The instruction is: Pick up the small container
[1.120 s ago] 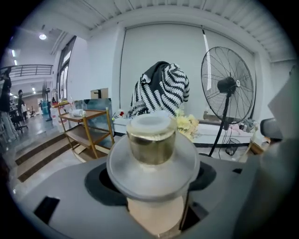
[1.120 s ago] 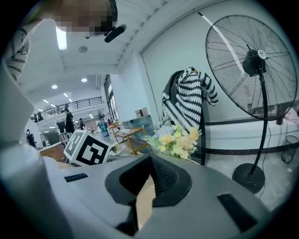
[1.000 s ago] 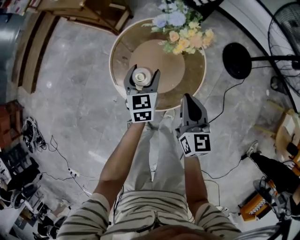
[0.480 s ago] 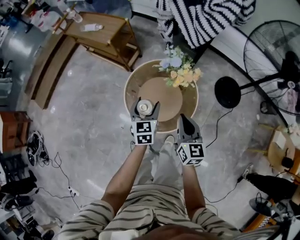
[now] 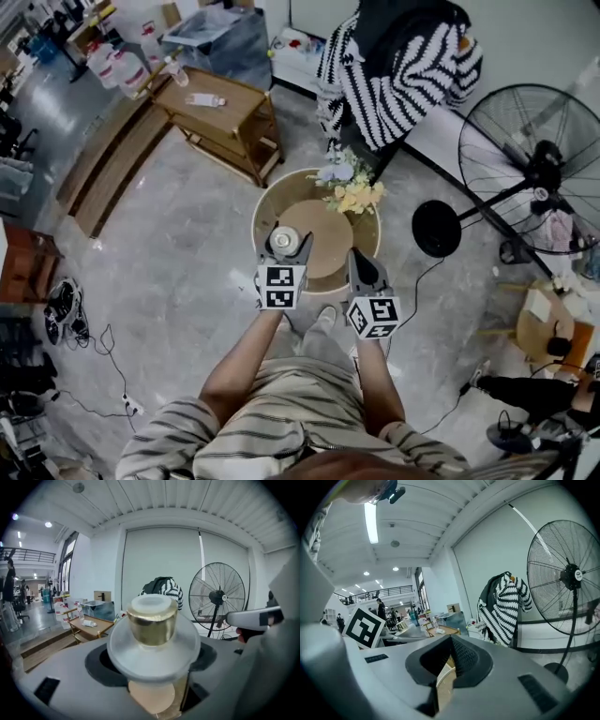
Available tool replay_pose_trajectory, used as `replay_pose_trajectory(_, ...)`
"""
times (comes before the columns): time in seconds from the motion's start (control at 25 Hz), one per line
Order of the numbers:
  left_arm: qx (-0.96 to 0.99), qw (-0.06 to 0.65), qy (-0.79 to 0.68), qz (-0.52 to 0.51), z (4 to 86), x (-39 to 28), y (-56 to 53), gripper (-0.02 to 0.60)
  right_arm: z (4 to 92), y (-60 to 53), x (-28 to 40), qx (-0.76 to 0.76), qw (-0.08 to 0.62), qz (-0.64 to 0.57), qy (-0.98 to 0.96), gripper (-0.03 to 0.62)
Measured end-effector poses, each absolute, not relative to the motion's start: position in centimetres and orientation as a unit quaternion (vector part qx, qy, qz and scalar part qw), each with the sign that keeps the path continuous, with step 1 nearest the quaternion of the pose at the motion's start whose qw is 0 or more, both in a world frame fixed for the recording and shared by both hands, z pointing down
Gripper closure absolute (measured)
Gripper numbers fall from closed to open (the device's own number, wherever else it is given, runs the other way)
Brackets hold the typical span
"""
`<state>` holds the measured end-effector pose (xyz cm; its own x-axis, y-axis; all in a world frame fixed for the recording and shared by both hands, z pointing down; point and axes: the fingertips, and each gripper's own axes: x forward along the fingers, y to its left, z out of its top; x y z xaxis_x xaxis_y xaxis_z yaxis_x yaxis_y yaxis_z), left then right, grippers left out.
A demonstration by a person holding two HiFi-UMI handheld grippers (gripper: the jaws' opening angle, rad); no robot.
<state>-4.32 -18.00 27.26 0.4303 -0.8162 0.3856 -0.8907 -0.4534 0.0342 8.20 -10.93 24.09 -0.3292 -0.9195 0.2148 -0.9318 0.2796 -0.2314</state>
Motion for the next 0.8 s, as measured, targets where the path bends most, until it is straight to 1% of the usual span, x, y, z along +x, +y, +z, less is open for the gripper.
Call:
replay_pose_trajectory(0.28, 0.847, 0.097, -0.502, 0.145, 22.5, -5.1, -16.0, 0.250, 20.1, -10.2, 7.8, 0.572, 0.021, 0.133, -0.809, 0.585)
replay_pose_trajectory(0.52, 0.848, 0.094, -0.507, 0.126, 19.3, -5.1, -15.0, 0.250, 17.4, -10.0, 8.2, 0.566, 0.011, 0.113, -0.817, 0.585)
replay_pose_trajectory(0.8, 0.853, 0.076, -0.503, 0.116, 17.9, -4.8, -13.8, 0.250, 15.9, -9.7, 7.9, 0.564, 0.008, 0.099, -0.820, 0.585)
